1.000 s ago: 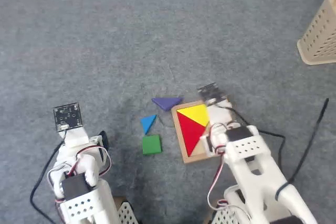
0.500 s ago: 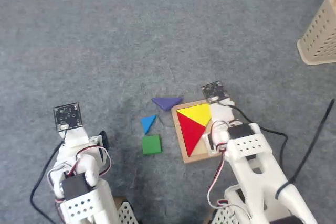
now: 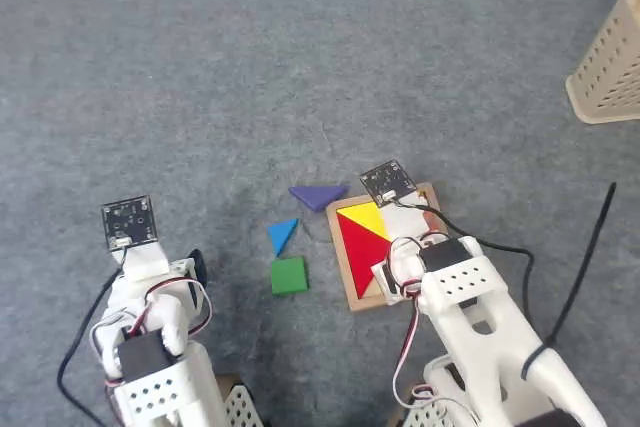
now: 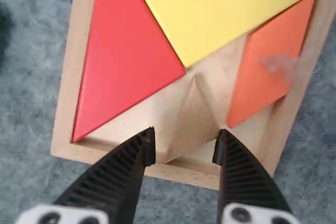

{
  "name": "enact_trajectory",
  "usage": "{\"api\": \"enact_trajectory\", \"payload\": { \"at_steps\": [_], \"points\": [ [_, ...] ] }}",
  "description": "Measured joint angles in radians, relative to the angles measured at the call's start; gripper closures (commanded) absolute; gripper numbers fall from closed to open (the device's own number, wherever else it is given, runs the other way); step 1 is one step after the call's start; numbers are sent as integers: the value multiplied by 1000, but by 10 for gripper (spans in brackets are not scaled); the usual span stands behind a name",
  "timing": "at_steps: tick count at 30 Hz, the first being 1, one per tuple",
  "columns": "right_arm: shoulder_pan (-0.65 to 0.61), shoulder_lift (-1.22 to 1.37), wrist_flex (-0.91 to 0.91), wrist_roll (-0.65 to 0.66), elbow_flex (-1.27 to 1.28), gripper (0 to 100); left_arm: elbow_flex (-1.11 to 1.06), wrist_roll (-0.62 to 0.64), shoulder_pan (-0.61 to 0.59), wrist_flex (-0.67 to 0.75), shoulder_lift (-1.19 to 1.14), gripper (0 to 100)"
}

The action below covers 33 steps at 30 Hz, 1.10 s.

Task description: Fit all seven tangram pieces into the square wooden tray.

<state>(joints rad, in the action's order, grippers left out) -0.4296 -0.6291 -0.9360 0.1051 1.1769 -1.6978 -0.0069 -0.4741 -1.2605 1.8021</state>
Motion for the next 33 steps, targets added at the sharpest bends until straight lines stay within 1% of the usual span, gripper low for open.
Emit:
{"api": "enact_trajectory", "payload": {
  "at_steps": [8, 12, 29, 31, 33],
  "points": [
    [0, 0, 2, 2, 14, 808, 0, 0, 0, 0, 0, 784],
    [-5, 0, 35, 3, 55, 808, 0, 0, 0, 0, 0, 784],
    [-5, 0, 38, 5, 57, 809, 0, 0, 0, 0, 0, 784],
    [2, 0, 38, 3, 57, 809, 0, 0, 0, 0, 0, 784],
    [41, 0, 41, -11, 57, 809, 0, 0, 0, 0, 0, 784]
  ]
}}
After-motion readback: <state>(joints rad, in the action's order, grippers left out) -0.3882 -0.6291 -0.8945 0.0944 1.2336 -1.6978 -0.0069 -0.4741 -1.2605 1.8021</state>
